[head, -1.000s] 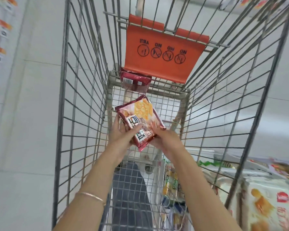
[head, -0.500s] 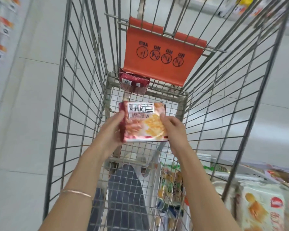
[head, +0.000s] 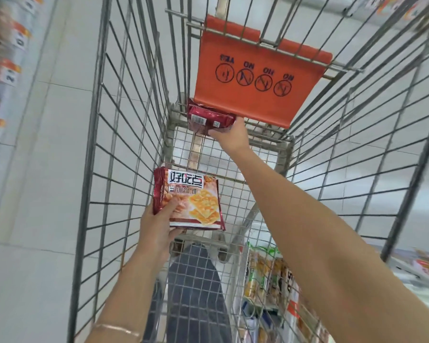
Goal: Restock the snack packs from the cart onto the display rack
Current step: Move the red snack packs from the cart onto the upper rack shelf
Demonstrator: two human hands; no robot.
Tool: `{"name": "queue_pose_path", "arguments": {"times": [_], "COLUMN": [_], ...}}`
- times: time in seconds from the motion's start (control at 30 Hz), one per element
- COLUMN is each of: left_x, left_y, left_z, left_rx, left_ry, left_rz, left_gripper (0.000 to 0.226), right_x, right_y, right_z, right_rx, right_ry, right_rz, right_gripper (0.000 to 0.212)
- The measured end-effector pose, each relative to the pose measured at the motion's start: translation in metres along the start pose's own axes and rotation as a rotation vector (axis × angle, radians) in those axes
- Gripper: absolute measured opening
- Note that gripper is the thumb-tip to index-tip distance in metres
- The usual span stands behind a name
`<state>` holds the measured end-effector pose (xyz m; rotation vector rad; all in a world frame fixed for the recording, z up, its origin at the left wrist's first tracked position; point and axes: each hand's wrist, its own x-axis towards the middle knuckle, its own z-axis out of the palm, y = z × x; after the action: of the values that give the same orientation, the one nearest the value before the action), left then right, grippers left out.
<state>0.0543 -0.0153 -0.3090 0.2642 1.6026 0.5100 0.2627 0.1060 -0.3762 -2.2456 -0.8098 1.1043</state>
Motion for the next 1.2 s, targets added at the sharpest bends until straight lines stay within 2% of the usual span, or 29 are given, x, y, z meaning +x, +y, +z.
{"name": "queue_pose_path", "arguments": {"times": [0.03,0.13,0.23,0.3,0.4,0.47,0.6,0.77,0.87,0.93,1.03,1.1,1.13,1.2], "left_x": [0.001,0.002,0.002,0.001,-0.006,-0.012,-0.030,-0.059,-0.085,-0.106,-0.143,-0.165,-0.176,-0.201], "left_y": [0.000,0.002,0.003,0.001,0.000,0.002,0.015,0.046,0.074,0.097,0.137,0.166,0.180,0.206], "left_z": [-0.001,-0.003,-0.006,-0.007,-0.002,0.007,0.027,0.030,0.033,0.031,0.017,0.002,-0.005,-0.020], "left_rx": [-0.008,-0.013,0.011,0.030,0.081,0.103,0.103,0.184,0.180,0.202,0.247,0.308,0.350,0.404], "left_ry": [0.009,0.012,0.016,0.023,0.008,-0.012,-0.079,-0.207,-0.289,-0.346,-0.460,-0.527,-0.559,-0.659], "left_rz": [-0.007,-0.020,0.011,0.032,0.045,0.041,0.013,0.043,0.034,0.023,0.004,0.002,0.011,0.007], "left_gripper": [0.030,0.032,0.029,0.028,0.033,0.035,0.050,0.070,0.063,0.058,0.070,0.082,0.088,0.093], "right_x": [0.006,0.008,-0.020,-0.058,-0.132,-0.166,-0.205,-0.237,-0.255,-0.268,-0.305,-0.341,-0.361,-0.400], "right_y": [0.004,0.013,0.031,0.049,0.063,0.067,0.066,0.032,-0.001,-0.025,-0.069,-0.097,-0.109,-0.125], "right_z": [0.010,0.024,0.016,0.002,-0.023,-0.030,-0.044,-0.088,-0.124,-0.148,-0.185,-0.201,-0.205,-0.207], "right_rx": [0.007,-0.180,-0.149,-0.185,-0.265,-0.241,-0.211,0.033,0.135,0.146,0.167,0.176,0.117,-0.194], "right_ry": [0.017,0.102,0.102,0.236,0.518,0.571,0.527,0.450,0.422,0.455,0.544,0.532,0.518,0.507], "right_rz": [-0.006,-0.099,-0.217,-0.354,-0.681,-0.734,-0.746,-0.573,-0.447,-0.450,-0.519,-0.637,-0.755,-1.023], "right_gripper": [0.051,0.056,0.037,0.034,0.056,0.069,0.079,0.060,0.051,0.047,0.049,0.051,0.049,0.044]}}
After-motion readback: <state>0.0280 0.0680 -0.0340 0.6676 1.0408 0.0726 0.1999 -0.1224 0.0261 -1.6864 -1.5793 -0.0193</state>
